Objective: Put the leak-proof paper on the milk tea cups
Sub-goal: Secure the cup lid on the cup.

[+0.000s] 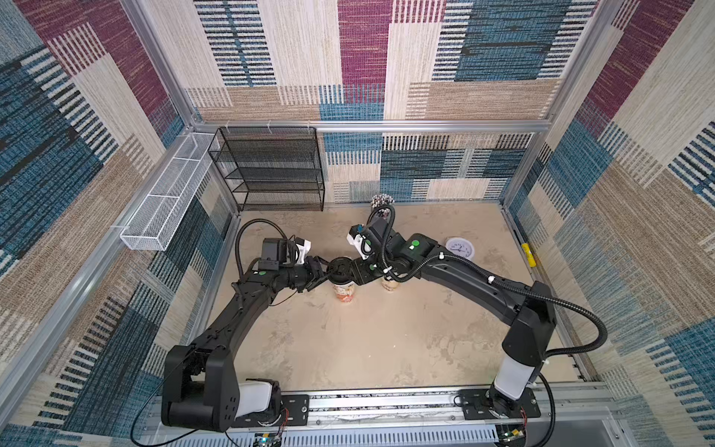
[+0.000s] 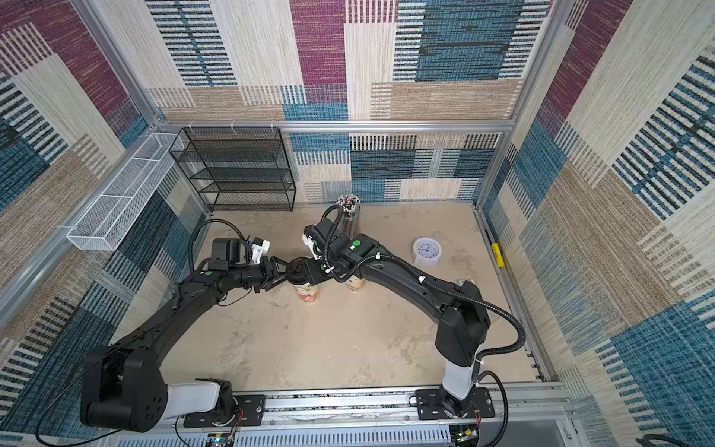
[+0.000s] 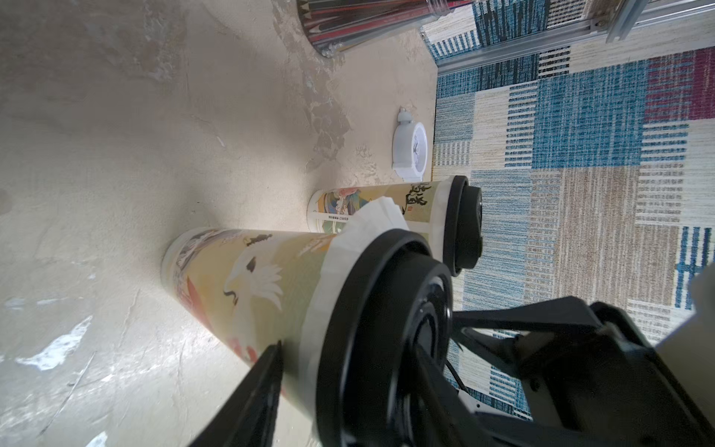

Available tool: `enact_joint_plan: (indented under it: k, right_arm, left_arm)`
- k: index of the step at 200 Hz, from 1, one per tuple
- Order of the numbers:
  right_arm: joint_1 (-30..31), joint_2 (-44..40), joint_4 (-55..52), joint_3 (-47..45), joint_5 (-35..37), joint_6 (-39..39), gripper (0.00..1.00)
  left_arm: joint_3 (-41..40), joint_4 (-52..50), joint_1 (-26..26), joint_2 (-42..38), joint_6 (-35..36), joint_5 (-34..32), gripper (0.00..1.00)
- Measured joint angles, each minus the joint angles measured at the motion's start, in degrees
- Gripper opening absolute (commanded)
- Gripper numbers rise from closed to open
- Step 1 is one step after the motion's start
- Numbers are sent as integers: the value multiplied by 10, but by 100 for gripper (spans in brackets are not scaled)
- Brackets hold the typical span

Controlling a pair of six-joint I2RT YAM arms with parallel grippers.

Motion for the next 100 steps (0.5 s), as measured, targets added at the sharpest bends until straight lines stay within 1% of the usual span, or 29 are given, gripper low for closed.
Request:
enact_joint_plan:
  k: [100]
  right_arm:
    - [1,22,5,-7,-16,-4,51]
  left_arm:
    - [0,0,0,0,0,-1,52]
